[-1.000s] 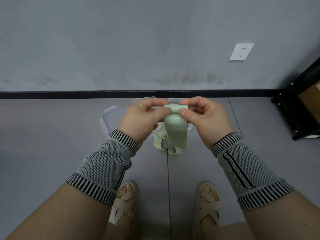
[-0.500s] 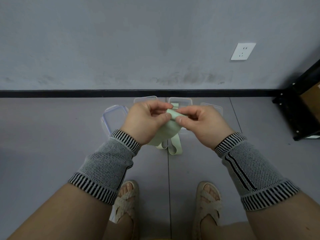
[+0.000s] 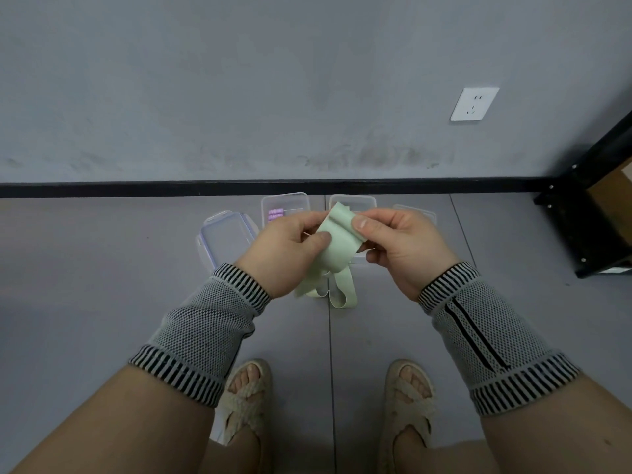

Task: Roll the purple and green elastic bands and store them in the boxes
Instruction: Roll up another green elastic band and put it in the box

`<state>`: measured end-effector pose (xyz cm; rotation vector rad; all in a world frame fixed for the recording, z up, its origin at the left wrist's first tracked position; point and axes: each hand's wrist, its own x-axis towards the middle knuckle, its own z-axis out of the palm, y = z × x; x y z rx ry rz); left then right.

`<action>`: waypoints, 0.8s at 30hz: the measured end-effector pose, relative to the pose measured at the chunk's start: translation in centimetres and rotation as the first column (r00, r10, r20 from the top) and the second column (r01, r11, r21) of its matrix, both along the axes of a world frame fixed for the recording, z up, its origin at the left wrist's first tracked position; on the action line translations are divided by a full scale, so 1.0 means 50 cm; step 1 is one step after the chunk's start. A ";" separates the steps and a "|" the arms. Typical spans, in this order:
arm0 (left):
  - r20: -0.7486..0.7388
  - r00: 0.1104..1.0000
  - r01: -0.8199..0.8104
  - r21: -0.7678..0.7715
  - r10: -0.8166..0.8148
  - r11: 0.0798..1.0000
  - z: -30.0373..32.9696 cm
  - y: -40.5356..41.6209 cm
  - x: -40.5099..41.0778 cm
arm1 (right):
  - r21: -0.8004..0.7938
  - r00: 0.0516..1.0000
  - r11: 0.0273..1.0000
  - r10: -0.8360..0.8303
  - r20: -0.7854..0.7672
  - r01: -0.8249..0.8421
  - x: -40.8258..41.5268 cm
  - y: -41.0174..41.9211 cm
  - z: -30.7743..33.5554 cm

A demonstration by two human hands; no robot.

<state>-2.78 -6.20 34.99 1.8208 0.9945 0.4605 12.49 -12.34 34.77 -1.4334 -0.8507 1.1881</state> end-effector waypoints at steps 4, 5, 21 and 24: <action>0.080 0.994 -0.066 -0.028 0.068 0.997 0.006 0.001 0.002 | -0.005 0.999 0.999 -0.044 -0.020 0.044 -0.001 0.000 -0.003; 0.107 0.990 -0.082 -0.050 0.087 0.995 0.007 0.001 0.003 | -0.009 0.997 0.997 -0.072 -0.023 0.071 -0.004 0.001 -0.003; 0.170 0.969 -0.191 0.040 0.181 0.981 0.013 -0.003 0.009 | 0.140 0.970 0.974 -0.198 0.144 0.178 -0.042 0.005 -0.021; 0.161 0.959 -0.243 0.053 0.232 0.969 0.009 -0.003 0.011 | 0.147 0.966 0.975 -0.191 0.172 0.167 -0.048 0.005 -0.022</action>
